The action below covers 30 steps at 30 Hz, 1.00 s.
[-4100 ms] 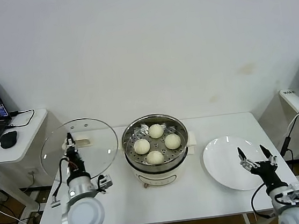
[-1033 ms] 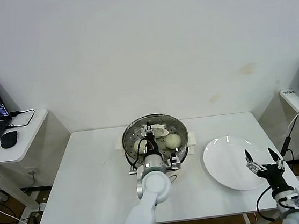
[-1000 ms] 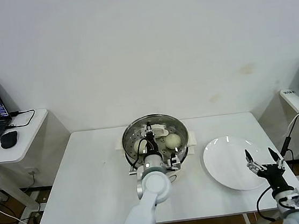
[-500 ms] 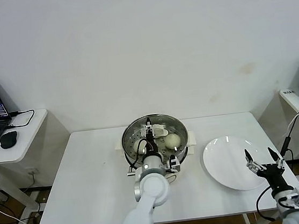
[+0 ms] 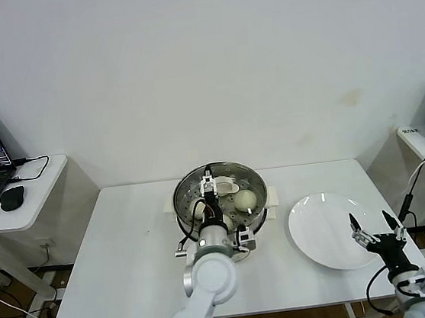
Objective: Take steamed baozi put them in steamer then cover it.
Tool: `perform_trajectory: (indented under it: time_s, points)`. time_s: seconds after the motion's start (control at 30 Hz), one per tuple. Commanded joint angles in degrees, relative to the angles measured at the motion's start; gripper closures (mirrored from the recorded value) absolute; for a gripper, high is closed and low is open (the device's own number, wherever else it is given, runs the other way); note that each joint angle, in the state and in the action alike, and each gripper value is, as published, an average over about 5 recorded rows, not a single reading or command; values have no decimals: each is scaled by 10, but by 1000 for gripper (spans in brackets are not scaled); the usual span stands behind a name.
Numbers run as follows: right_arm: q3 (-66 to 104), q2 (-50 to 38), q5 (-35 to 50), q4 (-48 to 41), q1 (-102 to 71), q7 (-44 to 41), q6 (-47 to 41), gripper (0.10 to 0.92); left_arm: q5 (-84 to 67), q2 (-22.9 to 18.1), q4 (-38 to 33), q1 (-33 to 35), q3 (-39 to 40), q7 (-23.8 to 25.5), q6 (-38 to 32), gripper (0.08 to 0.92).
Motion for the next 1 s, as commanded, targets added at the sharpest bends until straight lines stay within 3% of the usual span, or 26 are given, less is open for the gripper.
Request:
perform_trajectory:
  time_s: [0.03, 0.3, 0.5, 0.63, 0.83, 1.0]
  points:
    - [-6, -7, 5, 13, -7, 6, -15, 203, -26, 39, -124, 73, -34, 3, -8, 177]
    - [-51, -14, 0, 38, -20, 30, -36, 202, -204, 134, -257, 161, -178, -62, -44, 177]
    - [-71, -12, -8, 30, -18, 32, -36, 203, -544, 136, -211, 251, -383, -130, -233, 177]
    - [-73, -8, -11, 23, -20, 35, -36, 202, -752, 124, -178, 316, -457, -159, -293, 177]
    - [-68, 4, -42, 17, -40, 46, -48, 203, -907, 119, -142, 369, -472, -185, -301, 177]
    - [-71, 12, -32, 31, -49, 67, -95, 203, -906, 111, -133, 379, -452, -188, -225, 177]
